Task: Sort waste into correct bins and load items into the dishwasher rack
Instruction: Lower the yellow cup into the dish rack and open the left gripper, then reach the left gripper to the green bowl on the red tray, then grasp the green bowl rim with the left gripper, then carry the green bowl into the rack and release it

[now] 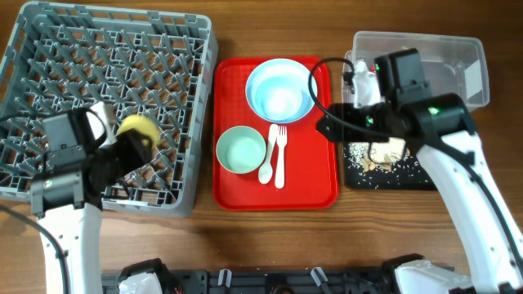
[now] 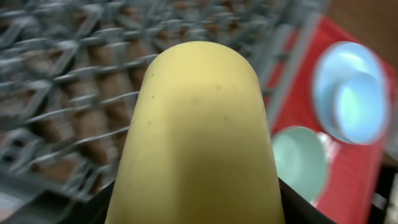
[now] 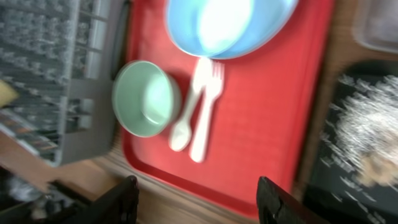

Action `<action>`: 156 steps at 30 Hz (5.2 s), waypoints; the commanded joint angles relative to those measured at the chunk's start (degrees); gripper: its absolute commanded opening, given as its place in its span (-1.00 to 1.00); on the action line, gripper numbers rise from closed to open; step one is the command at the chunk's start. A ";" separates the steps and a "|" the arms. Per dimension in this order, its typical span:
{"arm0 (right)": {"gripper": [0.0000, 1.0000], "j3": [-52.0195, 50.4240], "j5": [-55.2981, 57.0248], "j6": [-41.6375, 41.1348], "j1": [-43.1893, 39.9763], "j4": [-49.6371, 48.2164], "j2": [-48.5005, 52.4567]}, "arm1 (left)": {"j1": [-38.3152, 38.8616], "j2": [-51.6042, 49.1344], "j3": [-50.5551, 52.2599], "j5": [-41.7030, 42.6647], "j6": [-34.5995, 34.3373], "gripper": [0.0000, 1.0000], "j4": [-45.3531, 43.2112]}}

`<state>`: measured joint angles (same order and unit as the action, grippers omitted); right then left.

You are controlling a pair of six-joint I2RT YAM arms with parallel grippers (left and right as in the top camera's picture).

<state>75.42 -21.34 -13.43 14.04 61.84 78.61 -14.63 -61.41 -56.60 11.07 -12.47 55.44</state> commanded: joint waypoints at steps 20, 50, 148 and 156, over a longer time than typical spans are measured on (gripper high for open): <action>0.22 0.44 7.21 -0.09 -0.13 2.93 -1.36 | -5.14 -18.23 -0.83 -10.51 -3.39 0.08 -2.16; 0.33 0.44 14.34 -5.07 -0.15 5.18 -1.36 | 24.17 -12.76 -7.91 2.58 -2.51 1.00 -6.36; 0.53 0.44 22.45 -15.08 -2.45 10.25 -1.36 | -12.07 -37.40 -10.93 48.30 12.07 -0.63 -15.04; 0.52 0.44 22.45 -15.08 -2.45 10.27 -1.36 | -14.43 -37.07 -10.93 47.98 12.04 0.11 -12.57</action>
<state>75.42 0.08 -29.02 11.79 72.03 77.41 -27.88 -98.37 -66.74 60.45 -1.02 42.04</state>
